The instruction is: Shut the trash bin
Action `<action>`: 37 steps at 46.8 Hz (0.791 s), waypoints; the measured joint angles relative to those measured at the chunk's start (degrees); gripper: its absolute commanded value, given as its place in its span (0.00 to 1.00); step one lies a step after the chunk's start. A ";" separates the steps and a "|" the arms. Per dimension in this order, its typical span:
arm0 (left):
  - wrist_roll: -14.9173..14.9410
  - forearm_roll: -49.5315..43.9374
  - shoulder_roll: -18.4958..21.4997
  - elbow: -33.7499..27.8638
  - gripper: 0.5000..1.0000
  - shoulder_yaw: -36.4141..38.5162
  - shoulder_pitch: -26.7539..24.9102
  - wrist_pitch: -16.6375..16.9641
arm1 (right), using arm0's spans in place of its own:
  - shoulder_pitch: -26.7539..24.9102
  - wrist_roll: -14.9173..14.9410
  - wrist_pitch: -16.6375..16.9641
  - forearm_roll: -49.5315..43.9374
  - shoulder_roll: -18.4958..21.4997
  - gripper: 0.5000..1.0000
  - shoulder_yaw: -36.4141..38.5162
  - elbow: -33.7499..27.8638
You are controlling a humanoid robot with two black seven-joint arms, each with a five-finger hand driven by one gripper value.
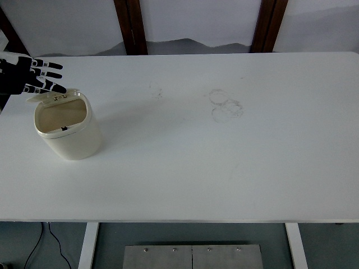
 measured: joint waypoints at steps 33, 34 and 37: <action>0.21 1.22 -6.49 -0.82 1.00 10.05 -8.12 -3.12 | 0.01 0.02 0.00 0.00 0.00 0.99 0.00 -0.05; 0.21 1.23 -6.47 -0.92 1.00 10.21 -8.12 -3.12 | 0.01 0.02 0.00 0.00 0.00 0.99 0.00 -0.05; 0.21 1.23 -6.43 -1.20 1.00 10.60 -8.16 -3.12 | 0.03 0.03 0.00 0.00 0.00 0.99 0.00 -0.05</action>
